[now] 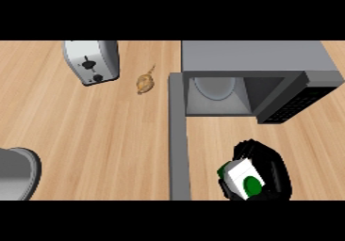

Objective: Pick up the milk, place it into the microwave and close the microwave

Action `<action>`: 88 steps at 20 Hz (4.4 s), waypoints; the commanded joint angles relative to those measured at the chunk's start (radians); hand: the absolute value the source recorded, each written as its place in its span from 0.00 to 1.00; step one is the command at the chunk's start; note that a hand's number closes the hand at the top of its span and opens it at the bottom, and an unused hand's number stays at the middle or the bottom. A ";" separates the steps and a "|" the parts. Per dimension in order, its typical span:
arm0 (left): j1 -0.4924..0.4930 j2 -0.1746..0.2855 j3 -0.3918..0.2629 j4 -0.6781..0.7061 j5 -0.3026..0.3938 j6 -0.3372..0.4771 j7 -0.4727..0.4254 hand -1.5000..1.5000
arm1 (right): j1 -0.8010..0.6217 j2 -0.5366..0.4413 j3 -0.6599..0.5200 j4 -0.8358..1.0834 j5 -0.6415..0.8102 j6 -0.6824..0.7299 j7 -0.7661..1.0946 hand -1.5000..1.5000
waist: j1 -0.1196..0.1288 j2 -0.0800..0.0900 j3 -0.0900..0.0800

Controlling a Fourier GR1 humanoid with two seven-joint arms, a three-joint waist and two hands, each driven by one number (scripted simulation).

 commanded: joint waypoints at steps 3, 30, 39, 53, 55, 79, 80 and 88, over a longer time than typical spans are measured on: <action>-0.108 0.081 0.100 0.070 0.074 0.010 0.058 0.00 | 0.090 0.005 0.125 -0.253 0.022 -0.150 0.173 1.00 | -0.001 0.002 0.000; -0.117 0.015 0.152 0.118 0.007 -0.084 0.041 0.00 | -0.740 0.005 -0.143 0.805 -0.014 -0.451 -0.084 1.00 | 0.025 0.010 0.002; -0.150 0.075 0.198 0.249 0.032 -0.166 0.004 0.00 | -0.940 -0.076 -0.260 1.160 0.013 -0.401 -0.323 1.00 | 0.045 0.020 0.002; -0.204 0.131 0.239 0.291 0.089 -0.178 0.018 0.00 | -1.142 -0.084 -0.190 1.402 0.199 -0.764 -0.387 1.00 | 0.075 0.029 0.002; -0.207 0.103 0.210 0.298 0.048 -0.185 -0.007 0.00 | -1.182 -0.101 -0.193 1.426 0.208 -0.806 -0.361 1.00 | 0.085 0.035 0.002; -0.264 0.094 0.172 0.322 0.018 -0.172 0.009 0.00 | -1.120 -0.264 -0.274 1.517 0.185 -0.895 -0.312 1.00 | 0.121 0.066 0.006; -0.264 0.094 0.177 0.329 0.004 -0.156 0.019 0.00 | -1.142 -0.264 -0.260 1.532 0.200 -0.901 -0.286 1.00 | 0.117 0.059 0.005; -0.281 0.095 0.156 0.332 -0.016 -0.167 0.017 0.00 | -1.172 -0.223 -0.199 1.550 0.264 -0.934 -0.268 0.00 | 0.136 0.062 0.005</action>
